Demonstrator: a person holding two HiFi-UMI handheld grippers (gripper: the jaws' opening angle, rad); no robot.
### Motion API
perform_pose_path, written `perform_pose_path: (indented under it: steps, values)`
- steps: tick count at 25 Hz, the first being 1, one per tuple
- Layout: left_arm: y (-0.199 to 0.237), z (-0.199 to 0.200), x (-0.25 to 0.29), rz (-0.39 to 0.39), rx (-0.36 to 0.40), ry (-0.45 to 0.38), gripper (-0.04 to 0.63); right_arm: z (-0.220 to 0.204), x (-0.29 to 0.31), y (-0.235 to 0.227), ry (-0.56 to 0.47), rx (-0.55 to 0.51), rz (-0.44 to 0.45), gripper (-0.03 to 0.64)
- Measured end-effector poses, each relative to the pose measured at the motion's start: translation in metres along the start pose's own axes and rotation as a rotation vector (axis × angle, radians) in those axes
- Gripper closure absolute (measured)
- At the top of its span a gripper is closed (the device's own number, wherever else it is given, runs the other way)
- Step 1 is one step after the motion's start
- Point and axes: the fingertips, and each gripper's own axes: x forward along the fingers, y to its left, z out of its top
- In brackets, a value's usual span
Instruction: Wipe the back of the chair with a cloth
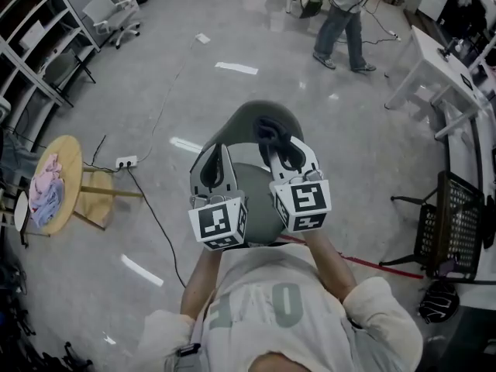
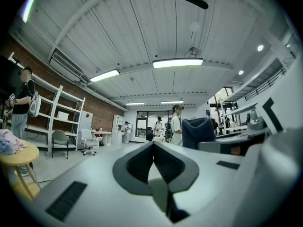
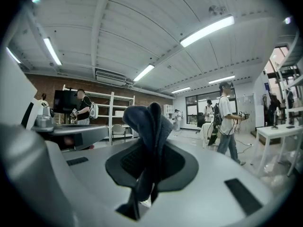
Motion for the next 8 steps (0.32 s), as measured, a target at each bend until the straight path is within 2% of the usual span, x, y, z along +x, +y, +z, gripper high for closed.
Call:
perform_pose_path:
  steps: [8]
  values:
    - [-0.013, 0.008, 0.0, -0.001, -0.031, -0.016, 0.58, -0.008, -0.006, -0.005, 0.03, 0.004, 0.025, 0.56]
